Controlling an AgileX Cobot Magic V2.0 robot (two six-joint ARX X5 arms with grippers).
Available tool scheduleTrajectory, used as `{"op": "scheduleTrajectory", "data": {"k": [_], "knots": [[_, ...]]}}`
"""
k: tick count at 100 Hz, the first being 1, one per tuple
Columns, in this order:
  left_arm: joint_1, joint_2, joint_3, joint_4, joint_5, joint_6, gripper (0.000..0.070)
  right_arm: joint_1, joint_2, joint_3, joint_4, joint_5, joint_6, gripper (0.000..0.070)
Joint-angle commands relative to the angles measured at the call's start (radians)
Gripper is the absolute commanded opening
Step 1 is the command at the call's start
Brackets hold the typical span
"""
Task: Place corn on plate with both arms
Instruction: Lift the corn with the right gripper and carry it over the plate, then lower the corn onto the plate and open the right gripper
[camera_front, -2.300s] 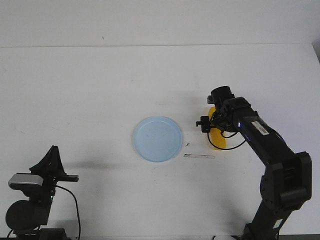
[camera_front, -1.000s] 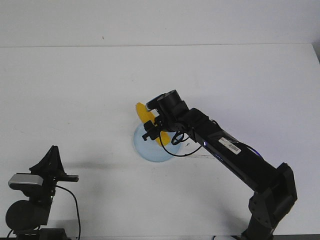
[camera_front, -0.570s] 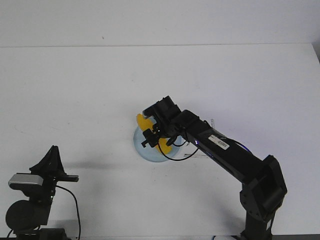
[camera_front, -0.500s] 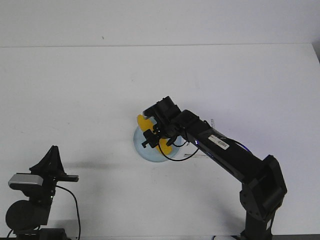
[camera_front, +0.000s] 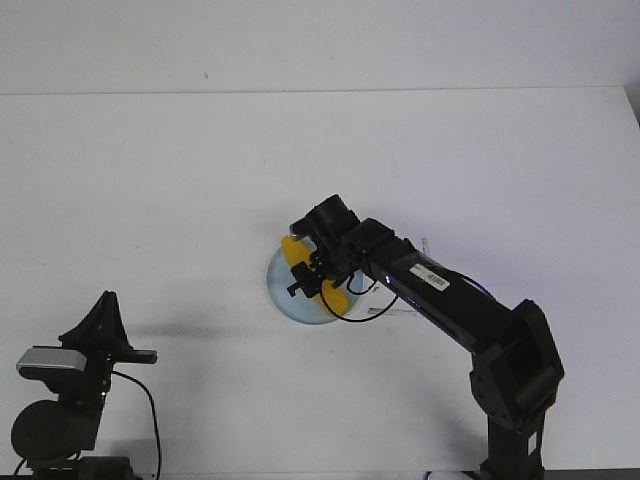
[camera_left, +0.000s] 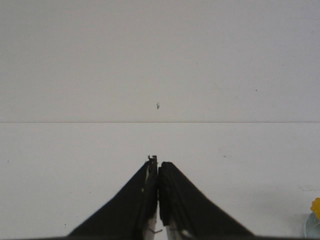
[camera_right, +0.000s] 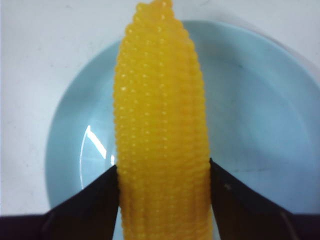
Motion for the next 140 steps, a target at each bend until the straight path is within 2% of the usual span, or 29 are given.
{"op": "scheduleTrajectory", "data": {"k": [1,12,29,58,84,87,91,104,109,123,133,140], "knots": [[0.002,-0.003,0.008,0.014,0.000,0.013,0.0001,0.008,0.020,0.017,0.007,0.000,0.006,0.0260],[0.002,-0.003,0.008,0.014,0.000,0.013,0.0001,0.007,0.021,0.017,0.008,0.000,0.005,0.0274],[0.002,-0.003,0.008,0.014,0.000,0.013,0.0001,0.008,0.021,0.017,0.019,0.000,0.005,0.0440],[0.002,-0.003,0.008,0.014,0.000,0.013,0.0001,0.008,0.014,0.022,0.022,0.000,0.004,0.0444],[0.002,-0.003,0.008,0.014,0.000,0.013,0.0001,0.008,-0.062,0.024,0.081,0.000,-0.039,0.0441],[0.002,-0.003,0.008,0.014,0.000,0.013,0.0001,0.008,-0.074,0.024,0.087,0.001,-0.044,0.0425],[0.002,-0.003,0.008,0.014,0.000,0.013,0.0001,0.008,-0.090,0.024,0.092,0.008,-0.049,0.0370],[0.002,-0.003,0.008,0.014,0.000,0.013,0.0001,0.008,-0.134,0.024,0.095,0.068,-0.070,0.0091],[0.002,-0.003,0.008,0.014,0.000,0.013,0.0001,0.006,-0.149,0.024,0.083,0.098,-0.089,0.0017],[0.002,-0.003,0.008,0.014,0.000,0.013,0.0001,-0.014,-0.189,0.014,0.003,0.179,-0.154,0.0008],[0.002,-0.003,0.008,0.014,0.000,0.013,0.0001,-0.040,-0.219,-0.028,-0.031,0.235,-0.159,0.0007],[0.002,-0.003,0.008,0.014,0.000,0.013,0.0001,-0.068,-0.253,-0.081,-0.013,0.244,-0.159,0.0008]]}}
